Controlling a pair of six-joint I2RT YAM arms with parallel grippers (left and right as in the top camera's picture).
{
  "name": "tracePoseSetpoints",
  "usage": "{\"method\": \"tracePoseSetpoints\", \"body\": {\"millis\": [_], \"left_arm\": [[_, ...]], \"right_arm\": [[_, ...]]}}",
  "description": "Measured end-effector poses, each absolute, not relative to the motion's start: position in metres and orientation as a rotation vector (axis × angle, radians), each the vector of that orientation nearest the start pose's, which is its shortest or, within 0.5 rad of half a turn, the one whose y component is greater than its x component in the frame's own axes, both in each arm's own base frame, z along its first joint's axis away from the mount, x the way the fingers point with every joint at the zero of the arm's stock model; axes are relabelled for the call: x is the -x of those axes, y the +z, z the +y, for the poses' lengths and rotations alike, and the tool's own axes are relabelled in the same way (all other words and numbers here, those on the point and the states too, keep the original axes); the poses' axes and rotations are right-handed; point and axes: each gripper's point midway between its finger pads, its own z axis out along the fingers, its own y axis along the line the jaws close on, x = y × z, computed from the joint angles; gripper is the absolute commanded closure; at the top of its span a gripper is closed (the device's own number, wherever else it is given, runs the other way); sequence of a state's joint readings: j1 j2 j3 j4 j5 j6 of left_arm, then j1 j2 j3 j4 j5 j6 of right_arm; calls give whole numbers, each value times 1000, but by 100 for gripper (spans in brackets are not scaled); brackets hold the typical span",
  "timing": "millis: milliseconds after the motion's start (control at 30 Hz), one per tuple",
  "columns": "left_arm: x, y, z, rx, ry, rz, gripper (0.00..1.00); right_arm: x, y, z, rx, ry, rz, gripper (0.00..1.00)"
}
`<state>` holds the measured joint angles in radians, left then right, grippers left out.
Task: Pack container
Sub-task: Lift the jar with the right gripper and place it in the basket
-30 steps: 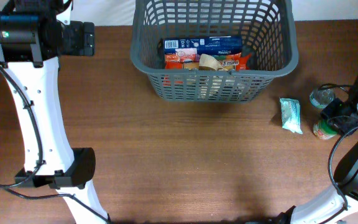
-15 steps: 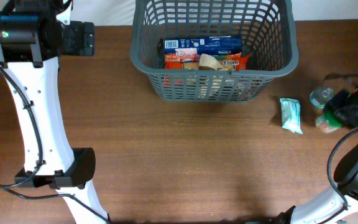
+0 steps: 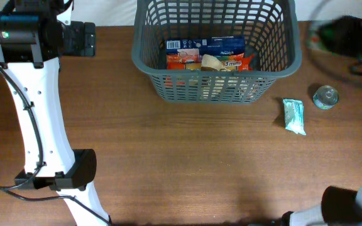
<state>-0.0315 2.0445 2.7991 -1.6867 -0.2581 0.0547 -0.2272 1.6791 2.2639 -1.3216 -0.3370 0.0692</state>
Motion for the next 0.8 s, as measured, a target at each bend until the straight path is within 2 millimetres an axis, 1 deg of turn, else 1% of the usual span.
{"method": "tracePoseSetpoints", "body": {"millis": [33,133,233,300,333,367,433,467,533,633,733,767,800], "left_arm": [[-422,367,31,-1,332,2489,1],[-422,367,31,-1,332,2489,1],[-422,367,31,-1,332,2489,1],[-422,367,31,-1,332,2489,1],[-422,367,31,-1,332,2489,1],[-422,367,31,-1,332,2489,1],[-422,367,31,-1,332,2489,1],[-422,367,31,-1,332,2489,1],[-422,367,31,-1,332,2489,1],[-422,367,31,-1,332,2489,1],[-422,367,31,-1,332,2489,1],[-422,367,31,-1,332,2489,1],[-422,367,31,-1,332,2489,1]], "right_arm": [[-398,416,-6,-45,335,2231,96],[-400,431,49,188,383,2164,96],[-408,427,96,359,404,2137,96],[-418,418,113,420,387,2139,96],[-426,410,119,435,370,2147,96],[-436,399,123,447,342,2164,96],[-455,375,122,442,286,2215,96],[-463,364,120,434,260,2237,96],[-482,336,112,410,199,2299,96],[-505,289,99,380,132,2399,96],[-517,254,86,350,99,2476,96],[-519,243,81,341,93,2508,96],[-519,235,78,336,91,2531,96]]}}
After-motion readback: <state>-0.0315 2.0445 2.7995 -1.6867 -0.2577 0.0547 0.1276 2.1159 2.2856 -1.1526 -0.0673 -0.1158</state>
